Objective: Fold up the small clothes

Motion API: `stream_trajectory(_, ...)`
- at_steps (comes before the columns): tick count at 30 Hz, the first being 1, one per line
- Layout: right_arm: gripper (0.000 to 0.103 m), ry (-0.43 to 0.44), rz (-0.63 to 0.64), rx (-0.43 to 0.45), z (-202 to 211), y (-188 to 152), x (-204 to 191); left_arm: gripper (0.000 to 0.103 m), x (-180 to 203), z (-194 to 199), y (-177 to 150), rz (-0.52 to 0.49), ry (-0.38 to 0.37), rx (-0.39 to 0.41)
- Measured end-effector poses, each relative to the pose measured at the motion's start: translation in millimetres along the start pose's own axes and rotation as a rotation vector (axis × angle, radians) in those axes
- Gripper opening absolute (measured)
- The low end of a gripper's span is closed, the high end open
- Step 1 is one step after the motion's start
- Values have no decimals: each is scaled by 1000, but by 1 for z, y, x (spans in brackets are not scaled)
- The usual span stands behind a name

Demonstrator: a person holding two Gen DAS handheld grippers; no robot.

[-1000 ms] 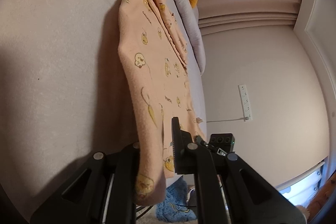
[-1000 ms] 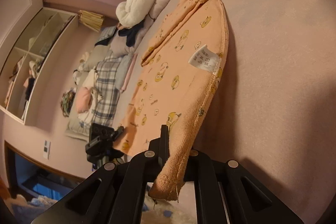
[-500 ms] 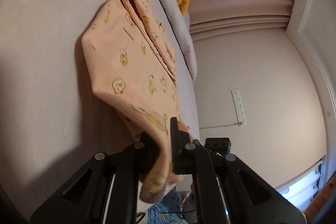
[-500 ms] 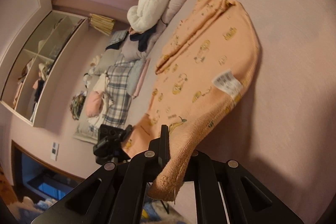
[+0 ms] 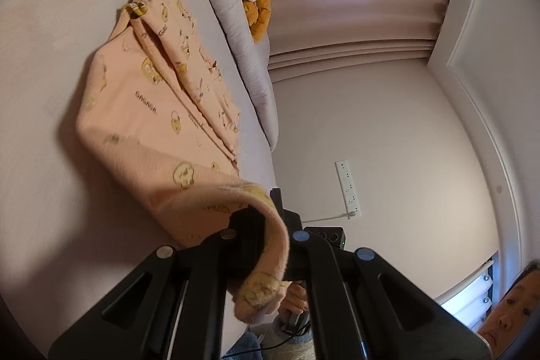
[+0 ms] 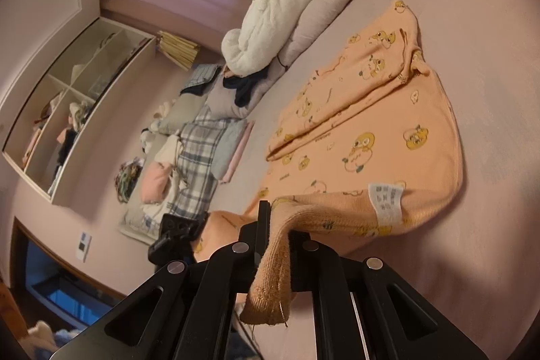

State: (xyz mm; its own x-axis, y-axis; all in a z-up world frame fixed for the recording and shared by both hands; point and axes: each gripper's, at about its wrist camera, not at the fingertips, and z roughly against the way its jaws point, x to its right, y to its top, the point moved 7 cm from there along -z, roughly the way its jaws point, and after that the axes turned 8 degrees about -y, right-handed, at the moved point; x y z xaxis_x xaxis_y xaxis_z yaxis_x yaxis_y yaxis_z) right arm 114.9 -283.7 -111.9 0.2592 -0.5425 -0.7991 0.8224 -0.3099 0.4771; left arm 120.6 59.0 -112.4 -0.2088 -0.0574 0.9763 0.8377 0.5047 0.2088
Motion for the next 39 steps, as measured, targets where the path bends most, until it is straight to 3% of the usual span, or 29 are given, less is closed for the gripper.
stream_trajectory(10,8,-40,-7,100,-12,73,2,1,10,-24,89,-34,-42,109)
stream_trajectory(16,8,-78,-75,132,-45,132,22,1,-2,-54,151,-61,25,147)
stream_trajectory(23,8,-211,-206,65,-81,162,77,1,-59,-71,189,31,164,144)
stream_trajectory(26,8,-201,-246,37,-85,166,85,1,-81,-77,198,84,200,134)
stream_trajectory(29,8,-163,-339,14,-90,173,92,1,-103,-80,211,205,206,154)
stream_trajectory(31,8,-173,-379,8,-95,182,98,9,-116,-84,221,291,185,151)
stream_trajectory(33,13,-166,-493,17,-99,192,114,40,-131,-82,235,386,213,177)
stream_trajectory(35,41,-162,-633,41,-102,199,135,50,-136,-73,247,453,168,258)
stream_trajectory(37,46,-157,-748,101,-92,204,154,57,-134,-62,259,462,141,320)
stream_trajectory(39,49,-97,-777,154,-83,211,157,65,-127,-50,267,415,145,362)
